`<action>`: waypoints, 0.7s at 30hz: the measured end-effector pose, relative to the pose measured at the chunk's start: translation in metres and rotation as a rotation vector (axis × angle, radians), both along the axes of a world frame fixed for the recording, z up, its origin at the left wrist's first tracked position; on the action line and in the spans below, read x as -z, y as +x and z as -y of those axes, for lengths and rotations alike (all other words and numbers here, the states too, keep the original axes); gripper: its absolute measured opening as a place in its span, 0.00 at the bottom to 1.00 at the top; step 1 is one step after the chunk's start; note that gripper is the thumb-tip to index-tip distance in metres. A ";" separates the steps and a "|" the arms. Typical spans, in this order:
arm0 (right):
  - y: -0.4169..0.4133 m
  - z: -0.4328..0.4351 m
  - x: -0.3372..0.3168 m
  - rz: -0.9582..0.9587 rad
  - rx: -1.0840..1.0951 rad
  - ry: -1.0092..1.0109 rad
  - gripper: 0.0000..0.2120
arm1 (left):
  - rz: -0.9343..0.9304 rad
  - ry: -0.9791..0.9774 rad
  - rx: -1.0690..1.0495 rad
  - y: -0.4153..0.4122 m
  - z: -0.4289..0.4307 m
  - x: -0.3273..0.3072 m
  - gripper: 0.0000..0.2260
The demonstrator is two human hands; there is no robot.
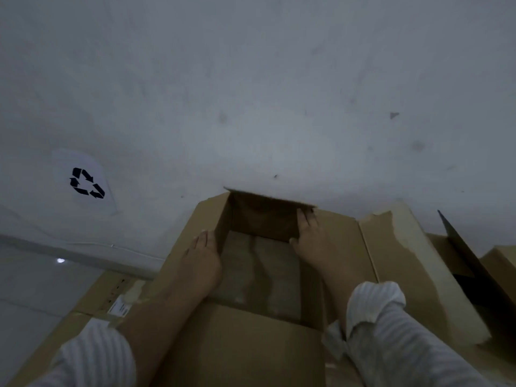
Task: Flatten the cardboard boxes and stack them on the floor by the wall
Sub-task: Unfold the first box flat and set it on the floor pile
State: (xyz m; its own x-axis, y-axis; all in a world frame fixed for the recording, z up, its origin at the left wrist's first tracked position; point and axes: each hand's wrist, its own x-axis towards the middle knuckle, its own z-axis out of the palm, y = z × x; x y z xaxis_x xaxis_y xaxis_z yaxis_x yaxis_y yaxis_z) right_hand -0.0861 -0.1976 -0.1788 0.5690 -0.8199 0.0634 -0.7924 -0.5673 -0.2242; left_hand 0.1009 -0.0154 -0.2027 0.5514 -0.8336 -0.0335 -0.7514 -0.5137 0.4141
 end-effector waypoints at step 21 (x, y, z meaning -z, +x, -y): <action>0.008 0.016 -0.002 -0.036 0.192 0.165 0.35 | -0.149 -0.141 -0.090 0.001 -0.011 -0.012 0.22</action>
State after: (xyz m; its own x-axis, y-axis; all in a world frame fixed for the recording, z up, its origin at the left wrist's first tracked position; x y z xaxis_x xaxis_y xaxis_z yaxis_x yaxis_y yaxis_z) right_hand -0.0783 -0.2136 -0.1769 0.4017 -0.9105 -0.0982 -0.8911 -0.3640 -0.2710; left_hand 0.1017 -0.0045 -0.1910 0.6212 -0.7836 -0.0062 -0.6307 -0.5047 0.5895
